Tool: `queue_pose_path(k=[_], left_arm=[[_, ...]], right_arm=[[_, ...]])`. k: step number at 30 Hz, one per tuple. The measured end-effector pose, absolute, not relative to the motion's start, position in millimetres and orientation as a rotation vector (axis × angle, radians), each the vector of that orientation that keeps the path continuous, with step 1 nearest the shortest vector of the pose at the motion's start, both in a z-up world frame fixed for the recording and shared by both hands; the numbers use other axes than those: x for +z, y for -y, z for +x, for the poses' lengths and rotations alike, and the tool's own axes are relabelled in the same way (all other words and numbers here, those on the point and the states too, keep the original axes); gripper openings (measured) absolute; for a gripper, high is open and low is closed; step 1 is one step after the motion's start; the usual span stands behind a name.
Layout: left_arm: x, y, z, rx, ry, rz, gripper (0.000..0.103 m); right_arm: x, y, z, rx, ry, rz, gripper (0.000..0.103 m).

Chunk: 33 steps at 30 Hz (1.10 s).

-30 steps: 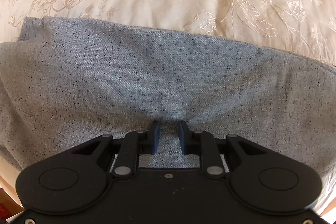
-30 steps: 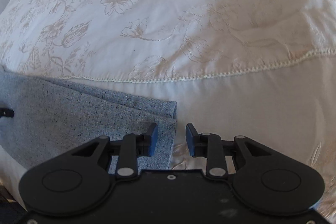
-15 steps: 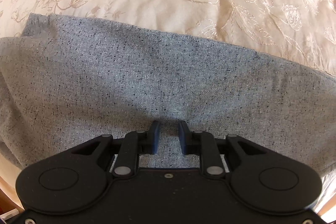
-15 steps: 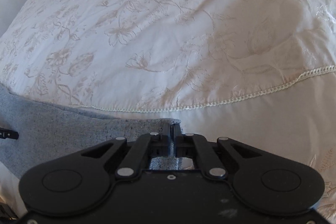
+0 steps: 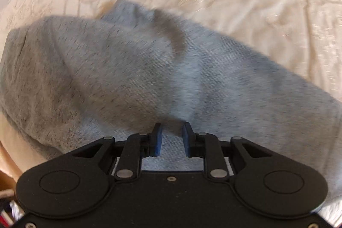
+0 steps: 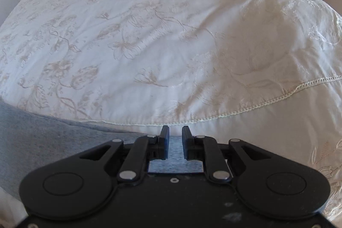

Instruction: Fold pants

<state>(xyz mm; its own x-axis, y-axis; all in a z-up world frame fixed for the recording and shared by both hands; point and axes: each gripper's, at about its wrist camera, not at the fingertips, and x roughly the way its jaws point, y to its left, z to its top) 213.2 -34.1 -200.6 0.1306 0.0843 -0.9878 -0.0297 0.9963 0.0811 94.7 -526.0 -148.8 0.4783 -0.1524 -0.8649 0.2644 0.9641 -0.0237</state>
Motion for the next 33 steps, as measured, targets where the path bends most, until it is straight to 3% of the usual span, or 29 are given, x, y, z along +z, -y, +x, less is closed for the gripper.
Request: queue_pose_path(k=[5,11,14,17,24,29,33], left_arm=[[-196,16,218,-0.008,-1.477,0.014,0.031],[-145,-26,216,-0.032,-1.290,0.093,0.033],[-155,-73,226,0.081,-1.315,0.078,0.032],[-197,-107,223,0.079,-1.515,0.054,0.030],[-188,-83,200,-0.143,-1.450,0.316,0.029],[-152,-100,241,-0.151,-1.350,0.204,0.030],[-156,-130,274,-0.045,-1.354,0.150,0.029]], right_arm=[[-129,476,101,-0.188,-1.024,0.170,0.016],[-114,387,127,-0.066,-1.009,0.205,0.016],[-107,339,144,0.006,-1.007,0.209,0.016],[-104,290,163,0.069,-1.009,0.202,0.017],[-111,186,215,0.222,-1.042,0.217,0.018],[-123,124,268,0.297,-1.071,0.243,0.023],[-139,88,311,0.337,-1.091,0.270,0.024]])
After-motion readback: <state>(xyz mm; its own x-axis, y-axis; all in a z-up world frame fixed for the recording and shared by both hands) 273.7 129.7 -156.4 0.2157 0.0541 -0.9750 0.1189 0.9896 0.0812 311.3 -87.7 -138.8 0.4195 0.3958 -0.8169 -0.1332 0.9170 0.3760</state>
